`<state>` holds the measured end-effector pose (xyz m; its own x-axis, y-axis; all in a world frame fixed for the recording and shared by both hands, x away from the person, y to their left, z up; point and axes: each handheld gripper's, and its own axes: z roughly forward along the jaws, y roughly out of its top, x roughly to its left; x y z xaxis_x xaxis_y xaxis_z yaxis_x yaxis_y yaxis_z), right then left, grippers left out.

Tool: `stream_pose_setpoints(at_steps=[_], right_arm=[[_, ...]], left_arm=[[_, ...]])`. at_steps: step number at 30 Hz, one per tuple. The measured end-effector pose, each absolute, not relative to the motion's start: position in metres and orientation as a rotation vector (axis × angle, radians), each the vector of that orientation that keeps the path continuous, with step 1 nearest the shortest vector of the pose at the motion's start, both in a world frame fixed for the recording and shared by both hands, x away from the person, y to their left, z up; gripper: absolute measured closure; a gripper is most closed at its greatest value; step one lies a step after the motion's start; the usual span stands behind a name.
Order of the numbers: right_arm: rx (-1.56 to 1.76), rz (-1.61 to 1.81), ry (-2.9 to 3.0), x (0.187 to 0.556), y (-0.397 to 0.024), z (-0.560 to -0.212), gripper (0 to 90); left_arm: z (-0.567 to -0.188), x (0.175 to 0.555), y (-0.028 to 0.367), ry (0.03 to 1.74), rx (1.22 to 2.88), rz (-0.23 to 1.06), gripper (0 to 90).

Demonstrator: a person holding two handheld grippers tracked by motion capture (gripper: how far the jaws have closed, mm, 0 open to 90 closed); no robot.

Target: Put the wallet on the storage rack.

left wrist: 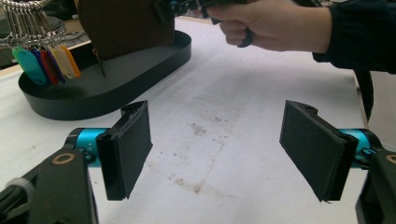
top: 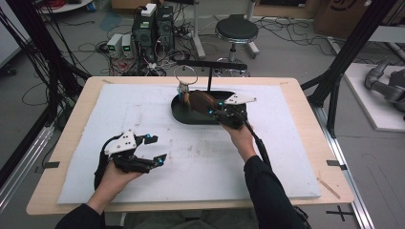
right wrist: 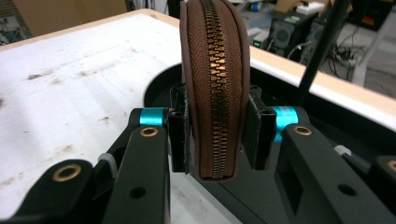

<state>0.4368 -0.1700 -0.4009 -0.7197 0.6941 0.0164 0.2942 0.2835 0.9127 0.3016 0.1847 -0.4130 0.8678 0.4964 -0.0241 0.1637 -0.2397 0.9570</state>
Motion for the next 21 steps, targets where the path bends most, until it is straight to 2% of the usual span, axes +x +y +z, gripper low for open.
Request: stream_pose_setpoints(at_steps=[21], right_arm=[[1.034,1.359,2.148,0.456,-0.171,-0.430,68.1]], left_arm=[[-0.414,0.301,0.182,0.489,1.806,0.324,24.8]])
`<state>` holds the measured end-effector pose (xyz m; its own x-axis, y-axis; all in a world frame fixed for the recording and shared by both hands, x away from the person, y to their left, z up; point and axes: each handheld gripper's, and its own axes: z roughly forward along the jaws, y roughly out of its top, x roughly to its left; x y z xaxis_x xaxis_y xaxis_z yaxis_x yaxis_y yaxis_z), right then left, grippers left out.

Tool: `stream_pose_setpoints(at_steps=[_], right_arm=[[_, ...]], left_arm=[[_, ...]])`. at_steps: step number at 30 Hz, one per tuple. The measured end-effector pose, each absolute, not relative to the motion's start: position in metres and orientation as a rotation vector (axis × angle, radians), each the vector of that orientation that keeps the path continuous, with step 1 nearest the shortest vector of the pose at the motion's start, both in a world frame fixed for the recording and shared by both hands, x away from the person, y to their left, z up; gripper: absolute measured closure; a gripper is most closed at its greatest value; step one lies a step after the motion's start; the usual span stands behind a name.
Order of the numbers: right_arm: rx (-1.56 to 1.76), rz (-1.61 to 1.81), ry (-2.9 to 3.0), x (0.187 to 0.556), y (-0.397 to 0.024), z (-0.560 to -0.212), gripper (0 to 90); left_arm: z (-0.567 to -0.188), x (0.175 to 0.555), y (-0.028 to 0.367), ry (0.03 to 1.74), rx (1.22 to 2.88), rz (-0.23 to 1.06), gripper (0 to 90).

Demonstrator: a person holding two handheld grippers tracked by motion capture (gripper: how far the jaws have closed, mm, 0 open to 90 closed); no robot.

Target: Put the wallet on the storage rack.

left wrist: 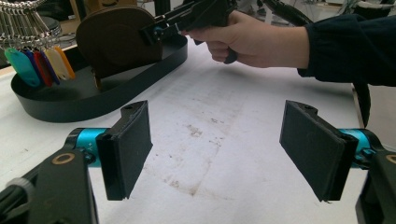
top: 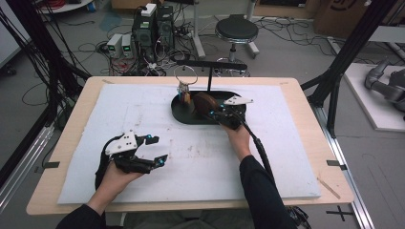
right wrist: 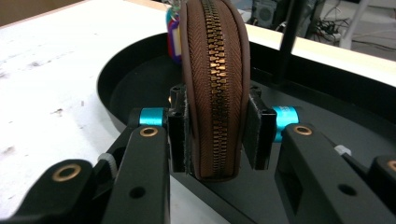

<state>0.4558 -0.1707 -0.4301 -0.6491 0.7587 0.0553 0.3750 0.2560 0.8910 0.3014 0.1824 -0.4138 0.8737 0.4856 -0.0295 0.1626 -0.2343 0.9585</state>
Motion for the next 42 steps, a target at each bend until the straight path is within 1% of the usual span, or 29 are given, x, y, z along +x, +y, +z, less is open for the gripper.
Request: stream_pose_setpoints(at_steps=[16,24,26,27,29,31,33,34,37,41,42], right_arm=[[1.063,1.342,2.155,0.459,-0.172,-0.436,66.3],[1.085,1.302,2.167,0.460,-0.176,-0.437,61.7],[1.098,1.299,2.163,0.460,-0.178,-0.436,59.8],[1.094,1.297,2.158,0.460,-0.178,-0.435,57.4],[1.085,1.276,2.155,0.460,-0.179,-0.434,56.4],[1.079,1.258,2.146,0.459,-0.179,-0.432,51.5],[1.076,1.245,2.144,0.459,-0.180,-0.431,50.8],[1.071,1.235,2.136,0.458,-0.181,-0.430,49.0],[1.081,1.205,2.110,0.456,-0.184,-0.425,37.7],[1.084,1.217,2.096,0.451,-0.192,-0.415,31.6],[1.075,1.224,2.099,0.450,-0.194,-0.413,31.4]], left_arm=[[-0.416,0.301,0.181,0.488,1.809,0.313,24.8],[-0.417,0.302,0.182,0.488,1.815,0.313,24.8],[-0.417,0.302,0.182,0.488,1.815,0.312,24.8],[-0.417,0.302,0.182,0.488,1.815,0.312,24.8],[-0.417,0.302,0.182,0.488,1.815,0.313,24.8],[-0.417,0.302,0.182,0.488,1.816,0.314,24.8],[-0.417,0.302,0.182,0.488,1.815,0.315,24.8],[-0.417,0.302,0.182,0.488,1.815,0.314,24.8],[-0.416,0.303,0.183,0.485,1.818,0.324,24.8],[-0.416,0.304,0.185,0.494,1.821,0.334,24.8],[-0.416,0.305,0.185,0.496,1.818,0.337,24.8]])
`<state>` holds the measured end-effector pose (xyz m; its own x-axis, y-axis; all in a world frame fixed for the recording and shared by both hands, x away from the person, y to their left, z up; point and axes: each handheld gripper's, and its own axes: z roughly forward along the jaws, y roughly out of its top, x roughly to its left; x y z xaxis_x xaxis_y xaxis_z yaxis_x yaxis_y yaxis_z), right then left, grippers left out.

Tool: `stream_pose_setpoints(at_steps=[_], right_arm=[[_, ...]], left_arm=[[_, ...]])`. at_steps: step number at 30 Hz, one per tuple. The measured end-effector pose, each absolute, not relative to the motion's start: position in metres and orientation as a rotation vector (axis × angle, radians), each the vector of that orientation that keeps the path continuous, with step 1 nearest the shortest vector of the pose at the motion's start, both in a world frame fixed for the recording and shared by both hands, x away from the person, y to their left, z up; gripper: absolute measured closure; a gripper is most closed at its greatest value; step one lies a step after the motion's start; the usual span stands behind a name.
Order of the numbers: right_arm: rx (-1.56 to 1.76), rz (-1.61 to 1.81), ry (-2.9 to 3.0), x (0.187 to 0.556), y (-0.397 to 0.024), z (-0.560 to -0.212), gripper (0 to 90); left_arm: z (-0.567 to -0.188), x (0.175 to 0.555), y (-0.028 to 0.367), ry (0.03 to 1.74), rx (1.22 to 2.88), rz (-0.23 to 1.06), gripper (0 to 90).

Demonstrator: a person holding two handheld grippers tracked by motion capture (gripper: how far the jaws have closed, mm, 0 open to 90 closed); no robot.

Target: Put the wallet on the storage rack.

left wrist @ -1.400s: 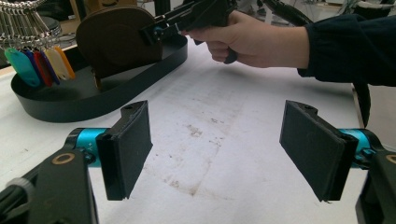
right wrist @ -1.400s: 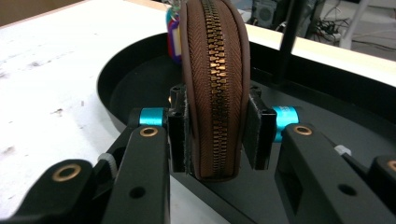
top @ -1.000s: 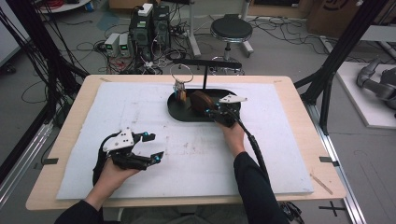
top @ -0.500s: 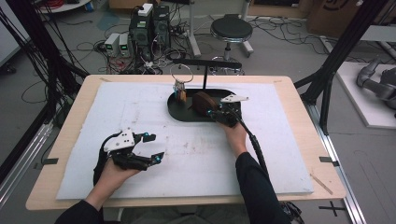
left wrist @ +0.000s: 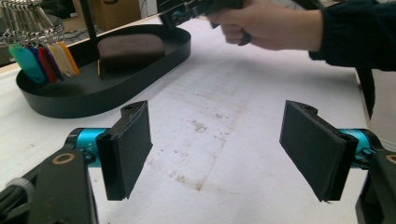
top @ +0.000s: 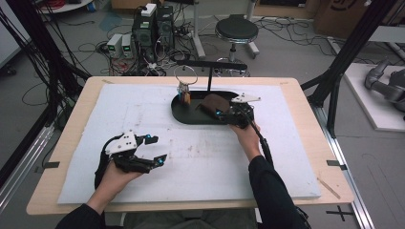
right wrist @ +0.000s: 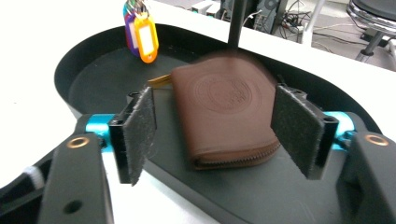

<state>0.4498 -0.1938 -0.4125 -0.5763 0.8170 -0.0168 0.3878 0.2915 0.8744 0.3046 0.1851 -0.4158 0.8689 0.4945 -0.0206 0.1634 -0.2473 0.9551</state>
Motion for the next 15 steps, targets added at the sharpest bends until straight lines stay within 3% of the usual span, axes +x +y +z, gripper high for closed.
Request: stream_pose_setpoints(at_steps=[15], right_arm=[[1.007,1.397,2.105,0.387,-0.244,-0.376,25.1]], left_arm=[[-0.412,0.315,0.194,0.547,1.814,0.408,24.8]])
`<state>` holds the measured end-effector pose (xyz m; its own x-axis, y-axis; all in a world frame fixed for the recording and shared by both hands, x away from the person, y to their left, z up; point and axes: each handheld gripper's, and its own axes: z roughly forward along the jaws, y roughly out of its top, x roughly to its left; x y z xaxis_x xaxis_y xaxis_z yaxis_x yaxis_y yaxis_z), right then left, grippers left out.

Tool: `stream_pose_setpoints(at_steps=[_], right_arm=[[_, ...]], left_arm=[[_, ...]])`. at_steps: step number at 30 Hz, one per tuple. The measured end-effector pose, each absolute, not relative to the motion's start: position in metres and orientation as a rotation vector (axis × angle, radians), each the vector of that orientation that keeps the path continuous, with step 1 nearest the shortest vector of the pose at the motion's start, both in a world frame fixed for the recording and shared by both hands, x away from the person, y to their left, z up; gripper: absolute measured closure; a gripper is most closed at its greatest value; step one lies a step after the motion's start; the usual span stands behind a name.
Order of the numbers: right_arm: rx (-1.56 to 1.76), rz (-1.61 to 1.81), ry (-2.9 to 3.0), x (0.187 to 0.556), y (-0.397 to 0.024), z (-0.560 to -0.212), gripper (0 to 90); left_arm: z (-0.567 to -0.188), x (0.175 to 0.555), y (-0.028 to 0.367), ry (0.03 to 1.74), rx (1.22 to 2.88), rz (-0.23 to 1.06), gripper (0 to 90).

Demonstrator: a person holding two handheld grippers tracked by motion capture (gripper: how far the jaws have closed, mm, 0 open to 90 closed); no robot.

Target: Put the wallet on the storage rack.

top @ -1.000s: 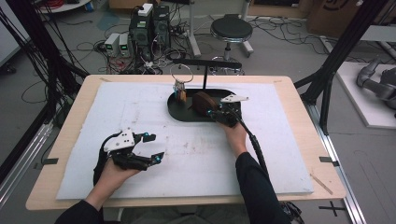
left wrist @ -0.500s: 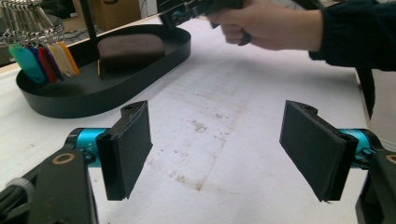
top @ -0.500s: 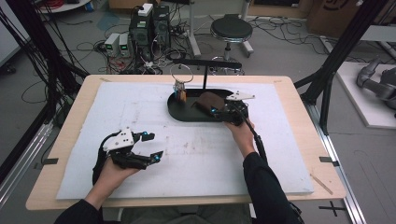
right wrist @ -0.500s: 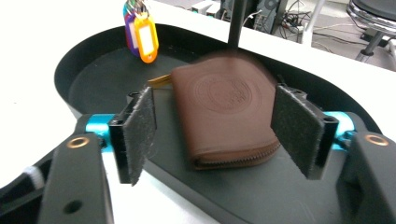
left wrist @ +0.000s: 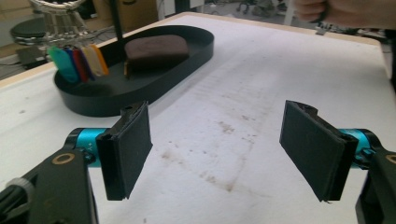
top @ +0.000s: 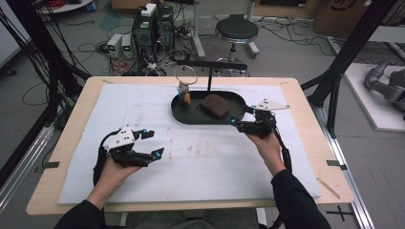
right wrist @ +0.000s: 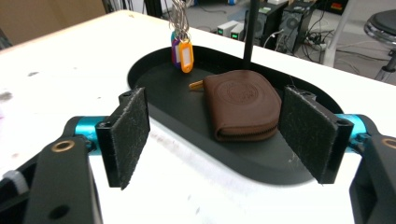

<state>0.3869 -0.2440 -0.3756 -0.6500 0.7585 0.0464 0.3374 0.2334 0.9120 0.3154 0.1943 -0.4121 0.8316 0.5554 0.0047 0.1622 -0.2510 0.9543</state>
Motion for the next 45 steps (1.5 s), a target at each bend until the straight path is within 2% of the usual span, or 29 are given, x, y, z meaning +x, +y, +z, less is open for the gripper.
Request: stream_pose_setpoints(at_steps=[7,12,28,45], right_arm=[[1.029,1.443,2.047,0.350,-0.278,-0.373,22.0],[1.073,1.450,2.007,0.339,-0.301,-0.385,22.1],[1.110,1.417,1.995,0.339,-0.342,-0.394,21.7],[1.078,1.351,2.070,0.344,-0.341,-0.401,21.6]], left_arm=[[-0.411,0.318,0.205,0.612,1.798,0.471,24.8],[-0.412,0.319,0.212,0.658,1.791,0.508,24.8],[-0.409,0.316,0.226,0.678,1.795,0.559,24.8],[-0.411,0.317,0.227,0.682,1.807,0.557,24.8]])
